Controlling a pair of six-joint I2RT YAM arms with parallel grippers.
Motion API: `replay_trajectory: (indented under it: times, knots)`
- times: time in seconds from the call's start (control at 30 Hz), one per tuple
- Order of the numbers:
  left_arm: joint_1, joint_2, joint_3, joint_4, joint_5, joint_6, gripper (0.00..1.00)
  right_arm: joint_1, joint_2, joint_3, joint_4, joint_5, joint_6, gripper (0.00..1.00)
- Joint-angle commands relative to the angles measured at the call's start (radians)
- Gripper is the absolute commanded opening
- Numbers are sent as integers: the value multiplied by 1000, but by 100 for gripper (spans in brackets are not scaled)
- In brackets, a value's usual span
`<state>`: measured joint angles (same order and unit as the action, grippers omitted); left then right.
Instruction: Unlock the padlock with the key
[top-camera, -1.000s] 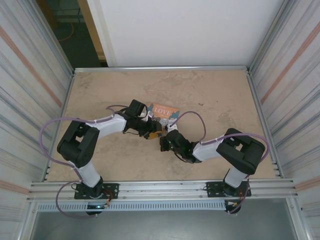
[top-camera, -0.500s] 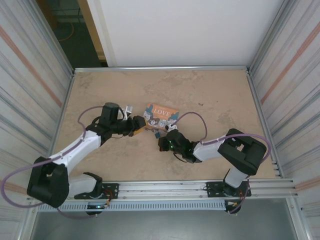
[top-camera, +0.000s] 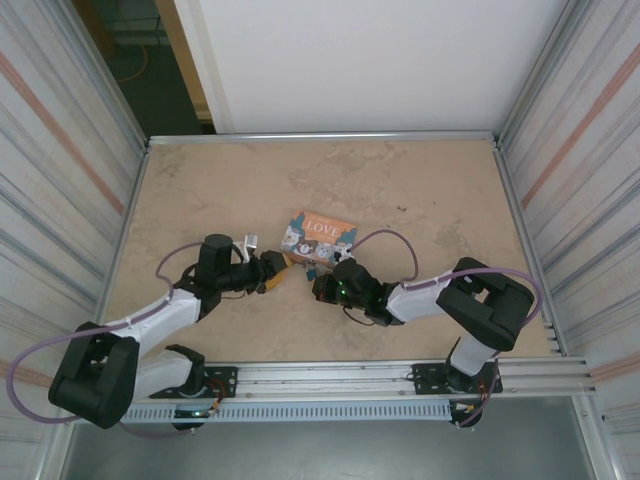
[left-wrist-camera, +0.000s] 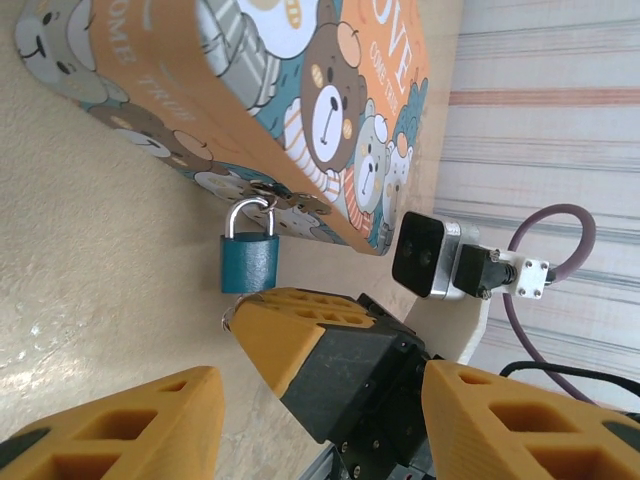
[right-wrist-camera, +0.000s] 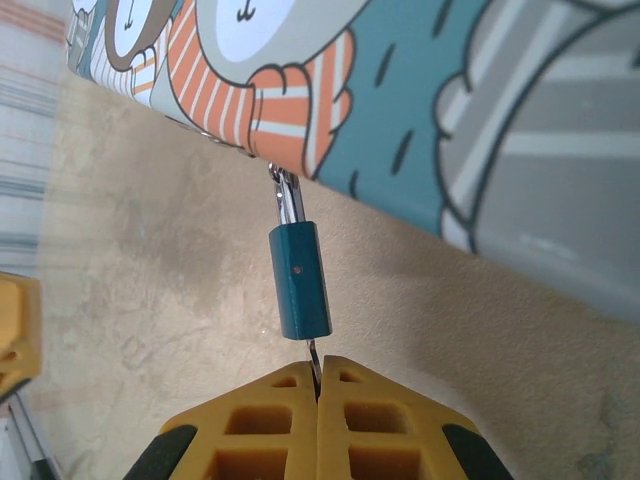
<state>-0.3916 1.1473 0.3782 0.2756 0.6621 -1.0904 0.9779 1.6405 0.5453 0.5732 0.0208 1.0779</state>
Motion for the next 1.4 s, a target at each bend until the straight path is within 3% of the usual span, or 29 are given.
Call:
replay_trajectory:
  times: [0.0,0.63,1.13,1.37]
  knots:
    - [6,4,-24,116,16,-54,55,10,-27,28,3,-27,82,0]
    - [3,175,-42,317,53,-92,52,-24,-70,12,5,-49,141,0]
    - [-70,381,3,500,39,-125,50,-45,-95,-1,-4,-80,130,0]
    - [-83,408,10,517,12,-118,49,-50,-103,2,-16,-86,123,0]
